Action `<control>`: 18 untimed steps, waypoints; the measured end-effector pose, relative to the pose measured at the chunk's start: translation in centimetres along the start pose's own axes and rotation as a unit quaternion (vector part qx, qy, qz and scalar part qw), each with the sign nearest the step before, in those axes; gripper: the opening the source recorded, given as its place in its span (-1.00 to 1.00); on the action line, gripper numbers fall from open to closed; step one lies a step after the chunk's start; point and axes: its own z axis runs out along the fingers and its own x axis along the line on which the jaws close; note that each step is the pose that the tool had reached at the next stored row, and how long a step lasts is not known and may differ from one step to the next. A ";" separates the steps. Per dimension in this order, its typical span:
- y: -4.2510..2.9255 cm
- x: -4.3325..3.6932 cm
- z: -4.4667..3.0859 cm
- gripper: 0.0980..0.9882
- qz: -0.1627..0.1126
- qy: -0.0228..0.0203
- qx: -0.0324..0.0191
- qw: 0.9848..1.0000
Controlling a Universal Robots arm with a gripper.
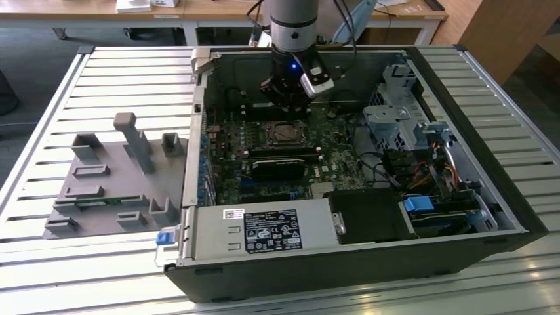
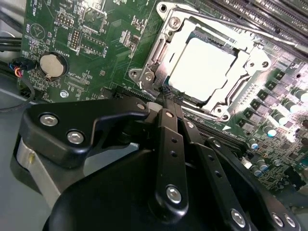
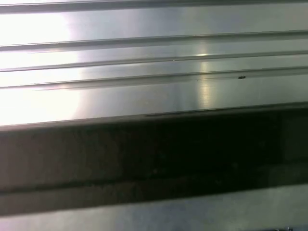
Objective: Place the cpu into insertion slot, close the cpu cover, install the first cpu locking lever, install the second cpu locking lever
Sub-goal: 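Install the second cpu locking lever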
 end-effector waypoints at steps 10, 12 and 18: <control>-0.78 -0.13 -0.71 -0.98 0.000 0.000 0.000 1.000; -0.78 -0.17 -1.36 -0.98 0.000 0.000 0.000 1.000; -0.80 -0.27 -2.11 -0.98 0.000 0.017 0.002 1.000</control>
